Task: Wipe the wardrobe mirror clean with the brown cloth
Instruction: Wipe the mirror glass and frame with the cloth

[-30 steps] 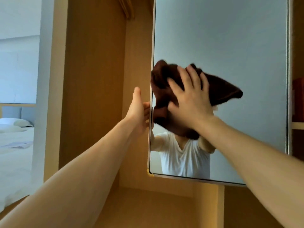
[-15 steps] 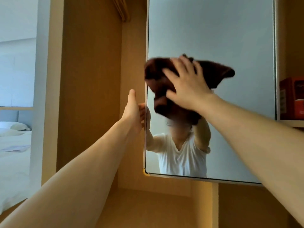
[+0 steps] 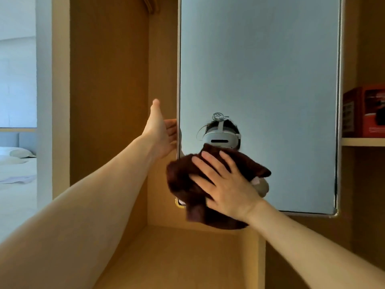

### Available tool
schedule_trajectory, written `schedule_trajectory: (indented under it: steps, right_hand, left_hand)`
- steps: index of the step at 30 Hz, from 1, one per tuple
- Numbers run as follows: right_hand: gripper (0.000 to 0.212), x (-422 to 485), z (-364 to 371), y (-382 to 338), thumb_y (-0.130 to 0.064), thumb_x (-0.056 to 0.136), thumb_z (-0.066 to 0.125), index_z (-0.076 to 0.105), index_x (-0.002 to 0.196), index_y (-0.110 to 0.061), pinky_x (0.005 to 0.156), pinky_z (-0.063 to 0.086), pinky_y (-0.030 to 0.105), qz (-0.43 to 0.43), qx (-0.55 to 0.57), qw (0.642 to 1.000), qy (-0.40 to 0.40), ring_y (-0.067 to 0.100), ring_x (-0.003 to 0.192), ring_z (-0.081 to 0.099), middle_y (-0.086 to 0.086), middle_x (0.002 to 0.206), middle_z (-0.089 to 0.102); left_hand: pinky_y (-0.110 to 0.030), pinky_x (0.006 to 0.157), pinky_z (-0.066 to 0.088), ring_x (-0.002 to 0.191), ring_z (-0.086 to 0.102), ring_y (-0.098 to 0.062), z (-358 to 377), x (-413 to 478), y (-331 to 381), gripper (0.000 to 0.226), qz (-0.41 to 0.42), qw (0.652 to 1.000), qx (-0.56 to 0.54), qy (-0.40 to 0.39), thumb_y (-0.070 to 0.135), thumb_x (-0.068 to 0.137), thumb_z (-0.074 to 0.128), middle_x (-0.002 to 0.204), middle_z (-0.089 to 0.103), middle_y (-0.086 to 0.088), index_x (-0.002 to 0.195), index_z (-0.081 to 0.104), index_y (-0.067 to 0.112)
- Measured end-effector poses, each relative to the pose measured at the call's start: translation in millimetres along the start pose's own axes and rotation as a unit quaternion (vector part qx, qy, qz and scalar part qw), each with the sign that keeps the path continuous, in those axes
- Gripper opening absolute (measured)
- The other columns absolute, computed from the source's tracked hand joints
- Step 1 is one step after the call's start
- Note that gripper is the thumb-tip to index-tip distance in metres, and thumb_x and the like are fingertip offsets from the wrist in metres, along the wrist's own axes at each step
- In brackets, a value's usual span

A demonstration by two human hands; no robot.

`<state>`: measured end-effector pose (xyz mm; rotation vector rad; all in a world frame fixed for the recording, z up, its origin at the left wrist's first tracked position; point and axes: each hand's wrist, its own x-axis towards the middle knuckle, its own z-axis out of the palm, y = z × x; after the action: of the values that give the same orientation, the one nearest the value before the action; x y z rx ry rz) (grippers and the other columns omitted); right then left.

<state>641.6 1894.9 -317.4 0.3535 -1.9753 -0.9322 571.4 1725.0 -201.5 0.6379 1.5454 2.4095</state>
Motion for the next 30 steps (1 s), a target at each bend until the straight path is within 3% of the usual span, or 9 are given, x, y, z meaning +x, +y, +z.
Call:
schedule_trajectory:
  steps: [2,4,8,12,17,20,22,26,30]
  right_hand:
    - [0.063,-9.2,-11.5,33.1,-0.043,0.069,0.067,0.057,0.128,-0.022,0.110,0.022,0.056,-0.064,-0.015,0.998,-0.023,0.033,0.137,0.032,0.012,0.146,0.040]
    - [0.066,-6.7,-25.0,75.8,-0.037,0.060,0.075,0.063,0.122,-0.017,0.103,0.027,0.062,-0.022,-0.024,0.999,-0.016,0.039,0.131,0.040,0.016,0.142,0.045]
    - [0.063,9.1,-54.3,161.9,-0.034,0.071,0.056,0.055,0.130,-0.009,0.106,0.021,0.061,0.182,-0.038,0.982,0.024,0.045,0.135,0.030,0.023,0.146,0.036]
    - [0.062,20.4,-60.2,176.5,-0.037,0.082,0.051,0.040,0.138,-0.015,0.109,0.017,0.057,0.359,-0.017,0.929,0.085,0.040,0.138,0.020,0.020,0.149,0.027]
    - [0.063,-41.7,-22.5,95.3,-0.043,0.072,0.050,0.055,0.128,-0.016,0.108,0.021,0.058,0.194,0.001,0.978,0.079,0.039,0.136,0.028,0.018,0.146,0.037]
    - [0.062,-76.4,-9.1,80.2,-0.047,0.073,0.050,0.046,0.131,-0.023,0.108,0.022,0.058,0.160,0.007,0.986,0.038,0.035,0.137,0.028,0.011,0.147,0.035]
    - [0.063,-73.1,-12.0,86.6,-0.049,0.073,0.050,0.045,0.131,-0.024,0.108,0.022,0.057,0.164,0.006,0.986,0.026,0.034,0.137,0.028,0.011,0.146,0.037]
    - [0.064,-42.2,-40.1,138.1,-0.049,0.079,0.040,0.047,0.134,-0.019,0.110,0.019,0.054,0.280,-0.003,0.960,0.024,0.034,0.139,0.024,0.013,0.148,0.034]
    - [0.072,-30.4,-68.1,195.0,-0.061,0.084,0.028,0.028,0.146,-0.025,0.114,0.010,0.049,0.280,0.031,0.960,-0.010,0.028,0.144,0.006,0.008,0.156,0.015]
  left_hand:
    - [-0.037,0.088,0.041,0.106,0.055,-0.021,2.1,-1.7,-0.3,0.077,0.013,1.000,0.026,-0.008,0.070,0.089,0.031,0.111,0.060,-0.007,0.125,0.052,0.006]
    - [-0.034,0.071,0.045,0.091,0.060,-0.021,4.3,-2.5,-0.1,0.065,0.012,0.998,0.059,0.007,0.067,0.089,0.038,0.100,0.064,-0.008,0.102,0.058,0.007]
    - [-0.048,0.097,0.042,0.121,0.050,-0.032,10.9,0.2,-2.6,0.072,0.031,0.985,0.167,0.038,0.063,0.089,0.044,0.133,0.052,-0.010,0.135,0.044,0.008]
    - [-0.052,0.104,0.040,0.120,0.051,-0.033,22.3,2.1,-8.6,0.070,0.092,0.963,0.242,0.076,0.057,0.088,0.052,0.133,0.052,-0.012,0.137,0.041,0.007]
    - [-0.040,0.091,0.043,0.114,0.051,-0.028,33.2,-0.2,-19.7,0.064,0.119,0.942,0.294,0.114,0.051,0.089,0.054,0.129,0.052,-0.010,0.136,0.042,0.010]
    - [-0.046,0.105,0.037,0.128,0.037,-0.028,45.3,-11.9,-33.7,0.063,0.263,0.835,0.443,0.194,0.039,0.087,0.060,0.144,0.033,-0.009,0.141,0.035,0.016]
    - [-0.046,0.109,0.033,0.132,0.032,-0.026,69.7,-27.2,-46.8,0.061,0.427,0.772,0.445,0.156,0.028,0.083,0.062,0.144,0.030,-0.007,0.139,0.039,0.019]
    - [-0.035,0.104,0.036,0.124,0.040,-0.029,136.8,-55.6,-79.0,0.053,0.506,0.752,0.422,0.003,0.023,0.081,0.057,0.135,0.038,-0.010,0.131,0.047,0.011]
    - [-0.039,0.119,0.014,0.146,0.004,-0.021,180.2,-49.2,-97.2,0.073,0.437,0.771,0.463,-0.036,0.050,0.092,0.041,0.158,0.011,-0.007,0.150,0.015,0.013]
